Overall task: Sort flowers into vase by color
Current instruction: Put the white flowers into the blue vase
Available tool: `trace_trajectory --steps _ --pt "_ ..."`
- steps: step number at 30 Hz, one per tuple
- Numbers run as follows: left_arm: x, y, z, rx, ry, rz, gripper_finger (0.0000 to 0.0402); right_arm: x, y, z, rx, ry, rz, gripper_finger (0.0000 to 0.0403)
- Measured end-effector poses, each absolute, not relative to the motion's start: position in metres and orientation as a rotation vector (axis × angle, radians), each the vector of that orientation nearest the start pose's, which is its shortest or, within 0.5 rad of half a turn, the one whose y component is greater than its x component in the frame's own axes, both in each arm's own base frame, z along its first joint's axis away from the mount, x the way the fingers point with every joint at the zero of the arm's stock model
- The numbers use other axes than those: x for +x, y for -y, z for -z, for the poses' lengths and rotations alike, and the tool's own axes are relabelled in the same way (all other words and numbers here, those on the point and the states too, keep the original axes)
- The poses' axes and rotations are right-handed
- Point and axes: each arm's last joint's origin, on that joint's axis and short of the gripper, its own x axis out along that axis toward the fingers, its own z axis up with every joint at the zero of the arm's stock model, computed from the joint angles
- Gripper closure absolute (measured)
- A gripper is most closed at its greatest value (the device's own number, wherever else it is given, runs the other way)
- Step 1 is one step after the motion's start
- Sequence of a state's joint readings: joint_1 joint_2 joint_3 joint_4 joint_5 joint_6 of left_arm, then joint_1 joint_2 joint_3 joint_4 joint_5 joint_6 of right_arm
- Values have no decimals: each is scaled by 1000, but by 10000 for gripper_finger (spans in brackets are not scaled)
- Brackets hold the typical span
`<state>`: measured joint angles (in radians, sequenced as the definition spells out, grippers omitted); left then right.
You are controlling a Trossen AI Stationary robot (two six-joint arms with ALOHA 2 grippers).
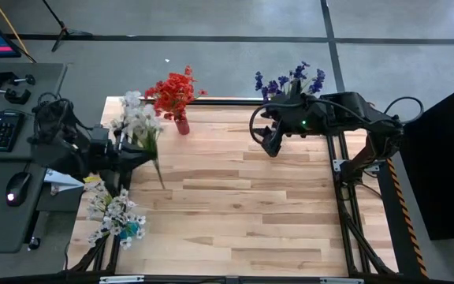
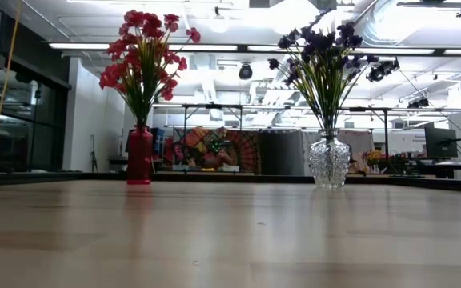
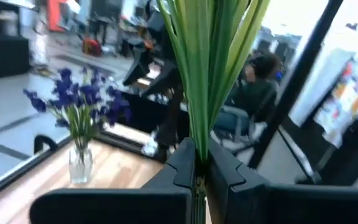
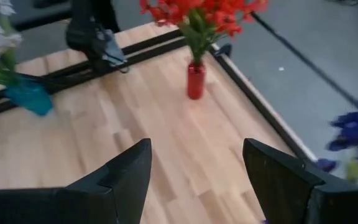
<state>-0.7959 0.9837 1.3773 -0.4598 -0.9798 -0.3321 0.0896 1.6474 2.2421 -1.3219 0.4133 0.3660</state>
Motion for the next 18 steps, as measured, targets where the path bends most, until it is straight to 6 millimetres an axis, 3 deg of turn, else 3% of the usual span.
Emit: trace_trajectory --steps 8,14,18 --pt "106 115 -446 -263 -227 144 401 296 -27 -479 258 -610 425 160" --pt "91 123 -451 -252 -265 442 401 316 -32 -459 366 -566 448 160" --pt "92 131 -457 -214 -220 573 401 329 -34 -440 410 -553 460 160"
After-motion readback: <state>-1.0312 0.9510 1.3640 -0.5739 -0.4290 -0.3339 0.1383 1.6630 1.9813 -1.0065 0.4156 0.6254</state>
